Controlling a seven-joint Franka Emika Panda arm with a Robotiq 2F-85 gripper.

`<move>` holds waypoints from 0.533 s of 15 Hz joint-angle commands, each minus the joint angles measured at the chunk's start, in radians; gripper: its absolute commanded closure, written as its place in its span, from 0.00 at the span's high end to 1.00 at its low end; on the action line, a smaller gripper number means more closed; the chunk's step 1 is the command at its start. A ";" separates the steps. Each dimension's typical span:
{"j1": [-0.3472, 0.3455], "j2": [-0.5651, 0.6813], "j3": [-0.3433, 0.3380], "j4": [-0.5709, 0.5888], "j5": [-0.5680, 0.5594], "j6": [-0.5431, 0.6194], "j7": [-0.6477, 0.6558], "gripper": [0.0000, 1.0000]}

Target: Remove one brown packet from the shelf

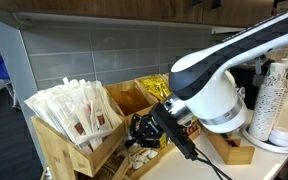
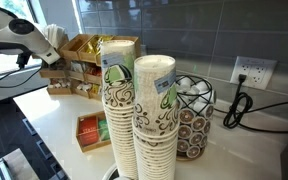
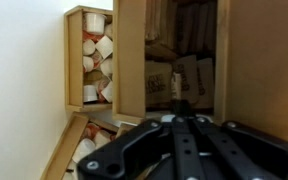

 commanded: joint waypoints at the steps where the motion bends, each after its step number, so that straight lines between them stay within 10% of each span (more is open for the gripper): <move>1: -0.010 -0.120 -0.032 -0.083 -0.090 -0.097 -0.013 0.00; 8: -0.114 -0.282 -0.083 -0.165 -0.515 -0.399 0.099 0.00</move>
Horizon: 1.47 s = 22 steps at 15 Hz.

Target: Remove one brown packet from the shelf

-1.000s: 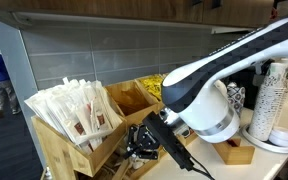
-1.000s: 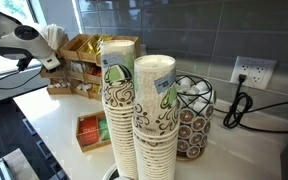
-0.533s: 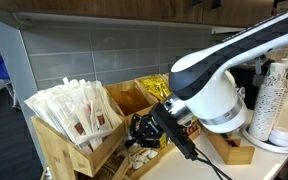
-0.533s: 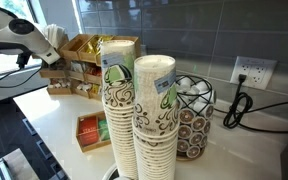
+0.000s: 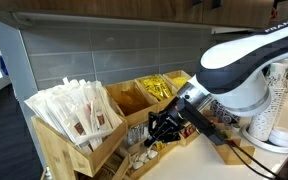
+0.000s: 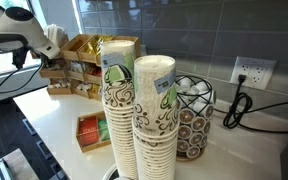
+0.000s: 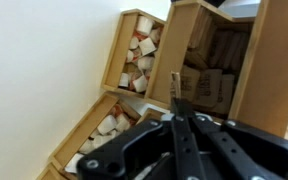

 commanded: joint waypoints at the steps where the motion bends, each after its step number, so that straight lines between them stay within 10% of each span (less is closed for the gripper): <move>1: -0.070 -0.107 -0.021 -0.047 -0.240 -0.178 0.094 0.00; 14: -0.125 -0.102 -0.040 -0.015 -0.645 -0.464 0.170 0.00; 22: -0.112 -0.124 -0.048 -0.009 -0.663 -0.462 0.183 0.71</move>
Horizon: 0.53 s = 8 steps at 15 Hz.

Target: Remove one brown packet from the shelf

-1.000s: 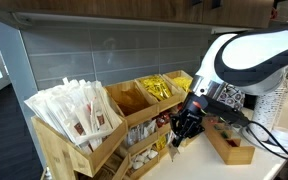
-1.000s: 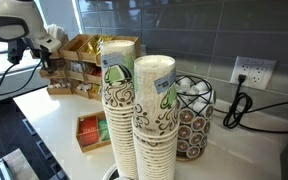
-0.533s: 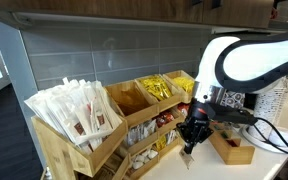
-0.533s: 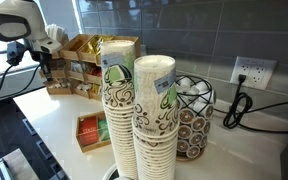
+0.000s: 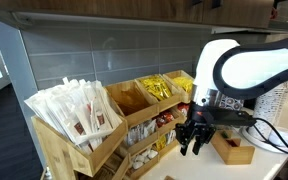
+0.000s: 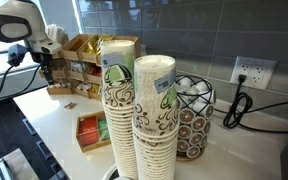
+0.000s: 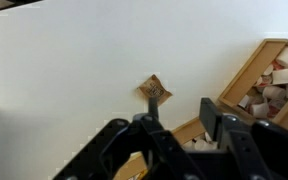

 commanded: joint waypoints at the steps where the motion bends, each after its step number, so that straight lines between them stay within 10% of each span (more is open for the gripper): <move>1: 0.009 -0.039 -0.012 0.005 -0.018 -0.028 0.012 0.78; 4: 0.009 -0.080 -0.018 0.014 -0.018 -0.049 0.014 1.00; 8: 0.003 -0.128 -0.016 0.022 -0.023 -0.085 0.018 1.00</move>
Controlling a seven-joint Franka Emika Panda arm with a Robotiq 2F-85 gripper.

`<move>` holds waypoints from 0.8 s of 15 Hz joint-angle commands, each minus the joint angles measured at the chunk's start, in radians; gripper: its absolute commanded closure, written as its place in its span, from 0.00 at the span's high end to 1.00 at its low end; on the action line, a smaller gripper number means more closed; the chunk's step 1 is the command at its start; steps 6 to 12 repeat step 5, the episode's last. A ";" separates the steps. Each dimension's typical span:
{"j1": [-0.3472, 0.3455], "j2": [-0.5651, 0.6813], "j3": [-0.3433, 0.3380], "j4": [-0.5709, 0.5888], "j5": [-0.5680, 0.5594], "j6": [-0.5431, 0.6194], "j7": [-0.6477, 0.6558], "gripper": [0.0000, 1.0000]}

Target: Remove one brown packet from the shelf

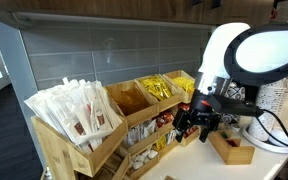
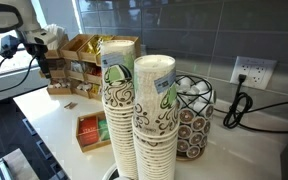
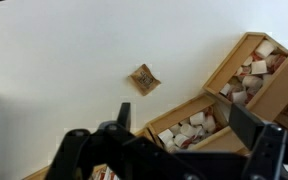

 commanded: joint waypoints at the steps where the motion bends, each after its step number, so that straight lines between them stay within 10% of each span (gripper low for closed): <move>1: 0.005 -0.012 -0.005 0.004 -0.004 -0.013 0.003 1.00; 12: 0.005 -0.019 -0.004 0.007 -0.004 -0.014 0.003 1.00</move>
